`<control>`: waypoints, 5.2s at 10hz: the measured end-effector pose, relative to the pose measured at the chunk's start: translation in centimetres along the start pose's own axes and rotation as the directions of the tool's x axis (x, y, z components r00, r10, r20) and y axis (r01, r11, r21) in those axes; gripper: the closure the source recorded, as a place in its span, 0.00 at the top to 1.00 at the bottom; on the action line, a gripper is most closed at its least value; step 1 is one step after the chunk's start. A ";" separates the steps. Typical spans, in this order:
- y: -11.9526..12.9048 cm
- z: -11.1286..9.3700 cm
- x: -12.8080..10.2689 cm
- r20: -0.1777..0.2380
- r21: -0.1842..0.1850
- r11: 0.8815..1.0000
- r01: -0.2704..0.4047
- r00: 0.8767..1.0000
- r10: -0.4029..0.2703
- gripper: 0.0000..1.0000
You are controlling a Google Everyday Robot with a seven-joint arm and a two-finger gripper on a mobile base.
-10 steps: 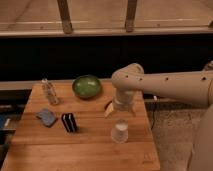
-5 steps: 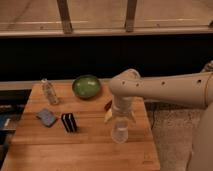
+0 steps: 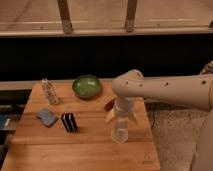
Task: Place the ceramic cup over the eraser
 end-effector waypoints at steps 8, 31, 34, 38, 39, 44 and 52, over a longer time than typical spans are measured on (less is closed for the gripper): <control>0.6 2.1 0.2 -0.047 -0.053 0.998 -0.016 0.999 0.013 0.80; 1.8 1.2 -1.7 -0.040 0.016 1.000 0.025 0.999 -0.025 0.00; 1.8 -3.0 -4.3 0.007 0.015 0.998 0.065 0.998 -0.065 0.00; 6.1 -9.2 -8.5 0.082 0.019 0.983 0.182 0.980 -0.183 0.00; 7.4 -10.4 -9.2 0.099 0.022 0.977 0.210 0.972 -0.211 0.00; 16.9 -13.8 -9.7 0.141 0.066 0.921 0.385 0.910 -0.390 0.00; 21.1 -14.5 -7.1 0.133 0.086 0.883 0.461 0.873 -0.468 0.00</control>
